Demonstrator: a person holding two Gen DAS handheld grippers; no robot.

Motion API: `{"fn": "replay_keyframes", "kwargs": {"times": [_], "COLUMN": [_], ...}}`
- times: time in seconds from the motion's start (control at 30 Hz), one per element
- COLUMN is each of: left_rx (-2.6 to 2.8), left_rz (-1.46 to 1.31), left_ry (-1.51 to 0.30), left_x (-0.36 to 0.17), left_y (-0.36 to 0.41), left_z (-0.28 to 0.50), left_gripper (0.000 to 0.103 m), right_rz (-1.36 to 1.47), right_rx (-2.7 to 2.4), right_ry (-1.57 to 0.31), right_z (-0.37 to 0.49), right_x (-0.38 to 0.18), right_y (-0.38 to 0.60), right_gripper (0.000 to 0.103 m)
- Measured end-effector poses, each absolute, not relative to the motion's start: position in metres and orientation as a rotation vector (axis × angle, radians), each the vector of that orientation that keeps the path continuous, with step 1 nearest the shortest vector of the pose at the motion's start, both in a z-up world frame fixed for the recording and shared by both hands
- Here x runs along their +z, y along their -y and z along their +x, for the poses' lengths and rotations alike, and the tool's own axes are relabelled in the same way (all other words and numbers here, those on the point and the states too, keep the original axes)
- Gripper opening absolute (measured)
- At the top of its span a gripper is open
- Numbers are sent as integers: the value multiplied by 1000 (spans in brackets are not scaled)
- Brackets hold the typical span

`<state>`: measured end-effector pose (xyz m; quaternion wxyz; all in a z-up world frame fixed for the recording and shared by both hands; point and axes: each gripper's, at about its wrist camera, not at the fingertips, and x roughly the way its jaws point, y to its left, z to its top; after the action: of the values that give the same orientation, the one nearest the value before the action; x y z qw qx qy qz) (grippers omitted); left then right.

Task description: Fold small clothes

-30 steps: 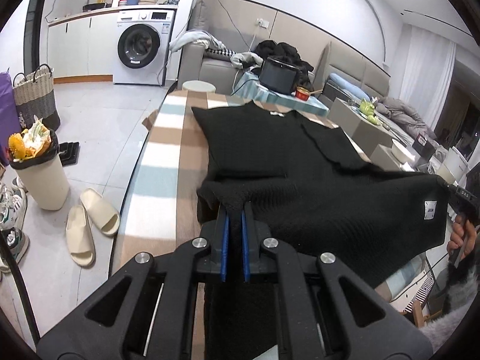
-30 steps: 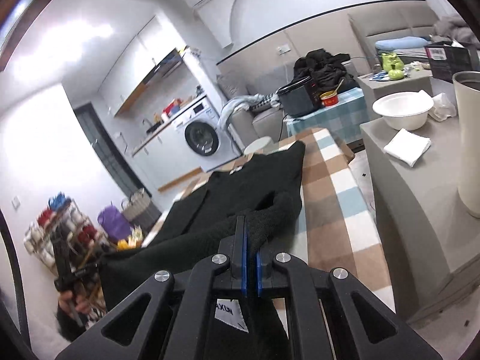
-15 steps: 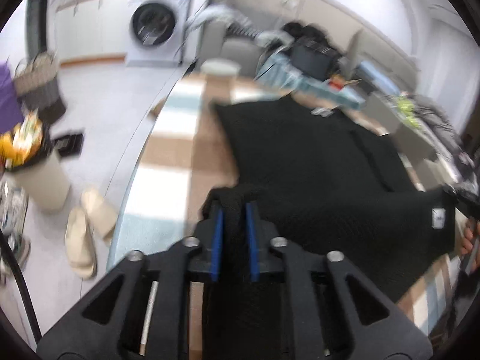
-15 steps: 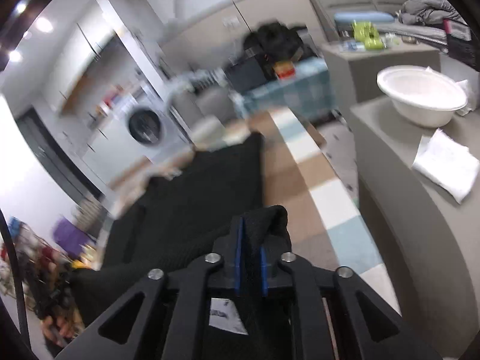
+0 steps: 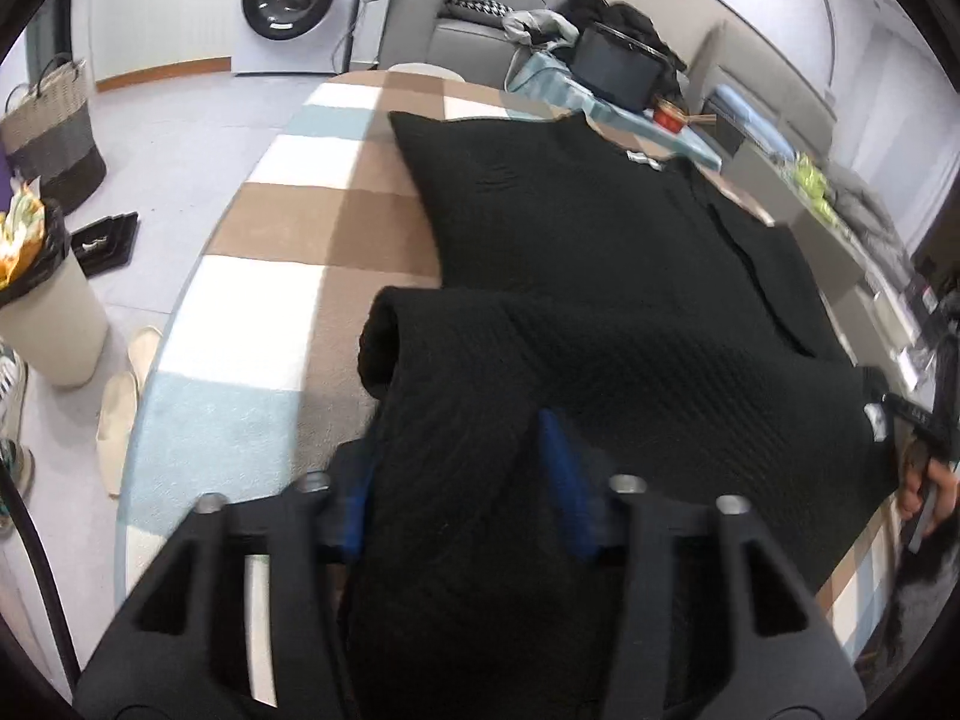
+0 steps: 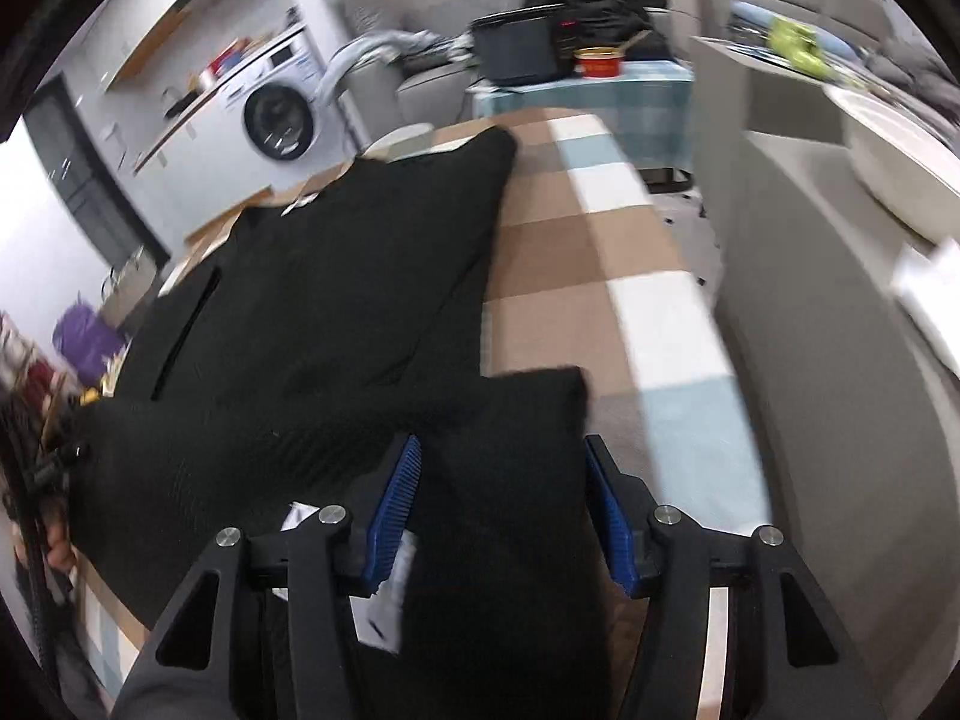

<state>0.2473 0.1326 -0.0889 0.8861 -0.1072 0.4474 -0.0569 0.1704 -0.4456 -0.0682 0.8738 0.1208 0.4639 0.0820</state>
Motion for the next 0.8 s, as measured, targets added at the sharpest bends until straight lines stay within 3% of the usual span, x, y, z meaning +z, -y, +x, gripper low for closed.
{"fn": "replay_keyframes", "kwargs": {"times": [0.03, 0.17, 0.5, 0.57, 0.67, 0.7, 0.77, 0.8], "left_rx": [-137, -147, -140, -125, -76, -70, -49, -34], "left_rz": [-221, -183, -193, -197, -206, -204, -191, -189], "left_ry": [-935, -923, -935, -929, -920, -917, -901, -895], "left_x": [-89, -84, -78, -77, -73, -70, -61, -59], "left_y": [-129, -120, -136, -140, -145, -146, -149, -151], "left_z": [249, 241, 174, 159, 143, 140, 130, 126], "left_gripper": [23, 19, 19, 21, 29, 30, 40, 55], "right_rz": [251, 234, 243, 252, 283, 294, 317, 329], "right_rx": [186, 213, 257, 245, 190, 179, 172, 171], "right_ry": [-970, -967, -1010, -1000, -944, -939, -946, -953], "right_z": [172, 169, 120, 107, 92, 88, 74, 66], "right_x": [-69, -71, -69, -70, -68, -66, -61, -60], "right_y": [443, 435, 428, 426, 434, 439, 452, 458], "right_gripper": [38, 23, 22, 25, 44, 45, 45, 48]}}
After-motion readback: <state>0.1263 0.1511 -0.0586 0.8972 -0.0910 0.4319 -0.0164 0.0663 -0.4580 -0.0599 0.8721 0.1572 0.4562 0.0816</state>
